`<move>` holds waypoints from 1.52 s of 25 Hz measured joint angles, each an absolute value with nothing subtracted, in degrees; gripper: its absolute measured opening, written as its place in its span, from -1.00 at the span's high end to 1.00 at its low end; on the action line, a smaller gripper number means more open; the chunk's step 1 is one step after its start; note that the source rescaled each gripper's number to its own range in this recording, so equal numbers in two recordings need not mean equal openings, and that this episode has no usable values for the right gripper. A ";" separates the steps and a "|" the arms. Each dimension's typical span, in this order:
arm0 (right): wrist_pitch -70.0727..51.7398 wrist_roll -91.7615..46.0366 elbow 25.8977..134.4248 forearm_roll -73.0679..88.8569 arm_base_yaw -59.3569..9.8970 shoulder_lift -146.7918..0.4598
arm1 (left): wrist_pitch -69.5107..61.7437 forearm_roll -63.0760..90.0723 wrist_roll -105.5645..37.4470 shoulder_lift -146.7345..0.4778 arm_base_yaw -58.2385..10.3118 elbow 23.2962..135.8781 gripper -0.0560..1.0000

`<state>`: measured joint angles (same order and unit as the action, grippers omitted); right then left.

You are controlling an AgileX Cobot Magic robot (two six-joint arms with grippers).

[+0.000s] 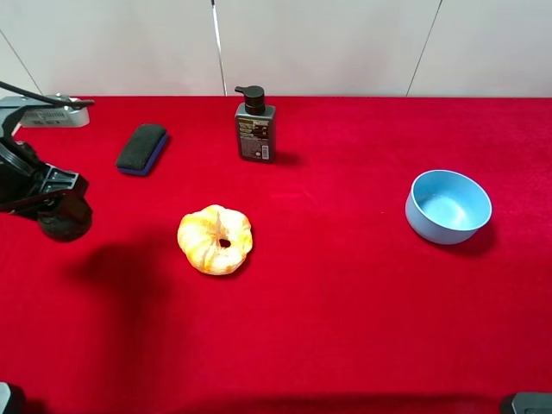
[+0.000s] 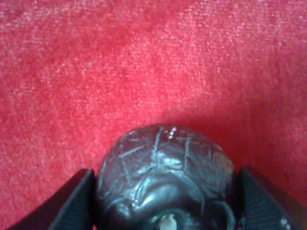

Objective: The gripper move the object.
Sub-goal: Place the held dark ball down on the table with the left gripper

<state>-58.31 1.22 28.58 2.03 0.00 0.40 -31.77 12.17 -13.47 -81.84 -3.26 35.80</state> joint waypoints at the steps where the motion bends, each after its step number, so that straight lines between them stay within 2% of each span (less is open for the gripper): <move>1: -58.31 1.22 28.58 2.03 0.00 0.40 | -32.36 12.17 -13.41 -81.39 -3.26 35.80 0.89; 16: -58.31 1.22 28.58 2.03 0.00 0.40 | -46.51 12.04 -11.26 -78.97 -4.41 40.66 0.89; 31: -58.31 1.22 28.58 2.03 0.00 0.40 | -47.09 11.78 -0.98 -79.02 -18.89 46.83 0.89; 38: -58.31 1.22 28.58 2.03 0.00 0.40 | -47.63 7.05 6.07 -79.94 -26.54 51.31 0.89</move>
<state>-58.31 1.22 28.58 2.03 0.00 0.40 -47.63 7.05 6.07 -79.94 -26.54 51.31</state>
